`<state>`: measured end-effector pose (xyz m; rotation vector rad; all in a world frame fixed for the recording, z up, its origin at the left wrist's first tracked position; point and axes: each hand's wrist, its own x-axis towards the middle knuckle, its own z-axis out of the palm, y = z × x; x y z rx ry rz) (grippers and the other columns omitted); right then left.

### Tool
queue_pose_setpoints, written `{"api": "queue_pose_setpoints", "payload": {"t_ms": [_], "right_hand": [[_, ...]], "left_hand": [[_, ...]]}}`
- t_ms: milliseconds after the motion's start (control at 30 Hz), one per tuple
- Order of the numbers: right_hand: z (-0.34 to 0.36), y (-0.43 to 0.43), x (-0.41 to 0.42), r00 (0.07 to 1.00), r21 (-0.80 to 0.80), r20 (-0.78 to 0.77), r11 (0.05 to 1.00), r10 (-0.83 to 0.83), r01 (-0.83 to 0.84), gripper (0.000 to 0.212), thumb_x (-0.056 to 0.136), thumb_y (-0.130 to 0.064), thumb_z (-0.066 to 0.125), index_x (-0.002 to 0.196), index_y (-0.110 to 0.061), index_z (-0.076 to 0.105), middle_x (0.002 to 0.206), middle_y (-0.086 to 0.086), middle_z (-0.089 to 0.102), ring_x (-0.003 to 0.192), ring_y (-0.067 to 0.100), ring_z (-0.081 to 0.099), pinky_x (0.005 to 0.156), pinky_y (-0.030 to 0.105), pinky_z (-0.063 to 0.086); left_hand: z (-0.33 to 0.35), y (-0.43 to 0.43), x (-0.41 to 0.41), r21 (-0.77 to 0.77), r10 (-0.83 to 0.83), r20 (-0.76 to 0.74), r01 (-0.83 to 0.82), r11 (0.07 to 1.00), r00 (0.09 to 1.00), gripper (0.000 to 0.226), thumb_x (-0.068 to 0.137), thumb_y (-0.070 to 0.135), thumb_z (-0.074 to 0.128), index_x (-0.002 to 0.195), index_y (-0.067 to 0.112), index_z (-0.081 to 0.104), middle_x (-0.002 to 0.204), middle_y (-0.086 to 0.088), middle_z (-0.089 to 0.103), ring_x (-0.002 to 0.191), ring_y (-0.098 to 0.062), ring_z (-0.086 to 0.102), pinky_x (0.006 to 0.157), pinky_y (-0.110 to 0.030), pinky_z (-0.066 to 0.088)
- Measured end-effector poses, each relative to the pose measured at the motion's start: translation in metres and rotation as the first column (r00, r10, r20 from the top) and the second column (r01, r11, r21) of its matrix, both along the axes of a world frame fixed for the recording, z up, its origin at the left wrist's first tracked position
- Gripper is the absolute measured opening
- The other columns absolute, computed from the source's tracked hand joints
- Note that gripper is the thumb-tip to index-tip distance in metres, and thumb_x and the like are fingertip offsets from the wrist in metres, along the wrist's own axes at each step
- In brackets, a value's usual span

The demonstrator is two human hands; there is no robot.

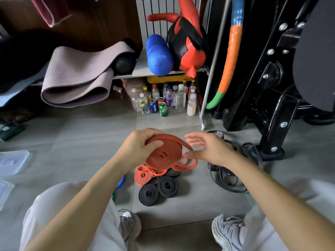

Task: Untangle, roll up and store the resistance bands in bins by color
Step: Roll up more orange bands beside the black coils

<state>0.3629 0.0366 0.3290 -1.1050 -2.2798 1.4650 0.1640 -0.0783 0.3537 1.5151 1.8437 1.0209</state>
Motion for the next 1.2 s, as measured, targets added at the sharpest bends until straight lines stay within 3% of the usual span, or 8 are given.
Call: {"api": "queue_pose_setpoints", "payload": {"t_ms": [100,267,433,533,633,767,1067,1200], "right_hand": [[0.006,-0.006,-0.004,0.99,0.012,-0.14,1.0,0.01,-0.009,0.049,0.057,-0.034,0.083,0.101,-0.037,0.06,0.101,-0.012,0.068,0.098,0.003,0.065,0.097,0.03,0.049],[0.01,-0.005,-0.006,0.997,0.17,-0.07,0.985,-0.014,0.026,0.016,0.077,-0.023,0.077,0.092,-0.022,0.073,0.083,-0.006,0.074,0.079,0.007,0.069,0.084,0.035,0.054],[0.009,-0.004,-0.006,1.0,0.158,-0.027,0.987,0.003,0.001,0.023,0.08,-0.027,0.073,0.102,-0.019,0.073,0.092,-0.006,0.074,0.086,0.006,0.068,0.088,0.027,0.051],[0.009,-0.005,-0.006,0.994,0.14,-0.083,0.987,-0.064,0.076,0.023,0.077,-0.023,0.076,0.1,-0.019,0.074,0.094,-0.004,0.074,0.086,0.004,0.068,0.084,0.018,0.05],[0.007,-0.006,-0.004,0.983,0.097,-0.161,0.99,-0.088,0.105,0.016,0.079,-0.021,0.074,0.094,-0.024,0.074,0.088,0.0,0.075,0.085,0.014,0.071,0.084,0.028,0.054],[0.007,-0.008,-0.005,0.983,0.103,-0.173,0.992,-0.053,0.071,0.01,0.083,-0.023,0.07,0.092,-0.028,0.071,0.086,0.0,0.074,0.083,0.019,0.07,0.081,0.033,0.054],[0.011,-0.007,-0.001,0.983,0.098,-0.181,0.993,-0.042,0.061,0.015,0.081,-0.015,0.072,0.09,-0.027,0.072,0.084,-0.004,0.074,0.08,0.012,0.069,0.078,0.021,0.053],[0.011,-0.008,0.0,0.971,-0.023,-0.234,0.998,-0.054,0.05,0.019,0.081,-0.01,0.071,0.095,-0.024,0.072,0.089,-0.002,0.075,0.086,0.011,0.07,0.08,0.018,0.054]], "left_hand": [[-0.002,0.002,0.006,-0.008,-0.032,-0.038,0.031,0.999,0.999,0.026,0.08,0.022,0.064,0.086,0.047,0.059,0.089,0.02,0.067,0.085,-0.009,0.065,0.085,-0.036,0.053],[-0.004,0.006,0.009,-0.019,-0.044,-0.136,0.042,0.999,0.99,0.021,0.086,0.009,0.065,0.101,0.022,0.068,0.086,0.021,0.063,0.087,-0.01,0.062,0.085,-0.031,0.049],[-0.005,0.006,0.007,0.001,-0.02,-0.008,0.02,1.0,1.0,0.02,0.075,0.026,0.064,0.093,0.033,0.069,0.089,0.02,0.068,0.087,-0.011,0.066,0.086,-0.035,0.053],[-0.005,0.006,0.007,0.016,-0.002,0.117,0.0,1.0,0.993,0.029,0.077,0.018,0.069,0.082,0.047,0.066,0.088,0.017,0.071,0.086,-0.012,0.068,0.083,-0.035,0.055],[-0.005,0.007,0.007,0.02,0.0,0.232,-0.005,1.0,0.973,0.036,0.083,-0.001,0.065,0.087,0.035,0.067,0.082,0.016,0.073,0.079,-0.008,0.069,0.076,-0.025,0.055],[-0.003,0.006,0.01,0.023,0.013,0.318,-0.021,1.0,0.948,0.028,0.083,-0.001,0.064,0.09,0.025,0.067,0.081,0.01,0.074,0.078,-0.011,0.07,0.073,-0.022,0.056],[-0.005,0.006,0.012,0.024,0.019,0.372,-0.03,0.999,0.928,0.026,0.084,0.0,0.063,0.091,0.024,0.068,0.083,0.003,0.074,0.079,-0.015,0.07,0.073,-0.025,0.056],[-0.006,0.006,0.014,-0.011,0.038,0.429,-0.036,0.999,0.903,0.027,0.084,0.001,0.063,0.089,0.027,0.07,0.085,-0.001,0.074,0.081,-0.021,0.069,0.078,-0.038,0.055]]}}
